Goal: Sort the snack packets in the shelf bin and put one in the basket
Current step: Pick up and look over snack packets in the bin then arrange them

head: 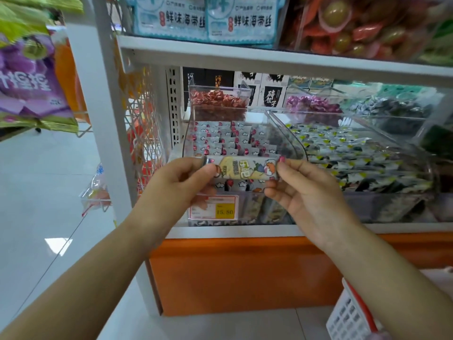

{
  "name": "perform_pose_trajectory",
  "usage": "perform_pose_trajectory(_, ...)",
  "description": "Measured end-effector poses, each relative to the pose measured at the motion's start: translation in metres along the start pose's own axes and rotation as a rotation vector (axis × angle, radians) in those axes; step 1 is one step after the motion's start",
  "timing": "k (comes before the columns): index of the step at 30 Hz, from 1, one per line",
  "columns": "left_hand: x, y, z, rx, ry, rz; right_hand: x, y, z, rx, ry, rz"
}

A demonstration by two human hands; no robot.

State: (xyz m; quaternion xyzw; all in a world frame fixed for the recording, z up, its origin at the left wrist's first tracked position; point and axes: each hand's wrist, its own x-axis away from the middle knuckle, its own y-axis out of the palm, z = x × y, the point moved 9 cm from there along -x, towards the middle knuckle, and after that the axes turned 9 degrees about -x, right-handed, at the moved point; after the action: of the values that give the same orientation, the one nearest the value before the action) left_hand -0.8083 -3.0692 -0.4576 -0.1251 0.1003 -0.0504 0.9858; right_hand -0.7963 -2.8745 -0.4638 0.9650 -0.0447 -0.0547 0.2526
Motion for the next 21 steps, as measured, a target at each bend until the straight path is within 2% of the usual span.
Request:
perform_pose_trajectory(5,0.001,0.010,-0.008,0.384,-0.141,-0.099,0.002,0.001,0.004,-0.038,0.052,-0.041)
perform_pose_trajectory(9,0.000,0.014,-0.012,0.545,-0.198,-0.151,0.001,-0.001,0.007,-0.083,0.081,-0.020)
perform_pose_trajectory(11,0.000,0.013,-0.010,0.531,-0.187,-0.163,0.000,-0.002,0.006,-0.108,0.081,-0.008)
perform_pose_trajectory(13,0.000,0.011,-0.009,0.421,-0.152,-0.142,-0.002,-0.002,0.006,-0.123,0.068,-0.017)
perform_pose_trajectory(17,-0.002,0.001,-0.010,0.294,-0.117,-0.037,-0.003,0.003,0.002,-0.162,0.037,-0.067)
perform_pose_trajectory(21,-0.001,-0.003,-0.019,0.514,-0.237,0.002,-0.002,0.005,0.002,-0.098,-0.005,-0.104)
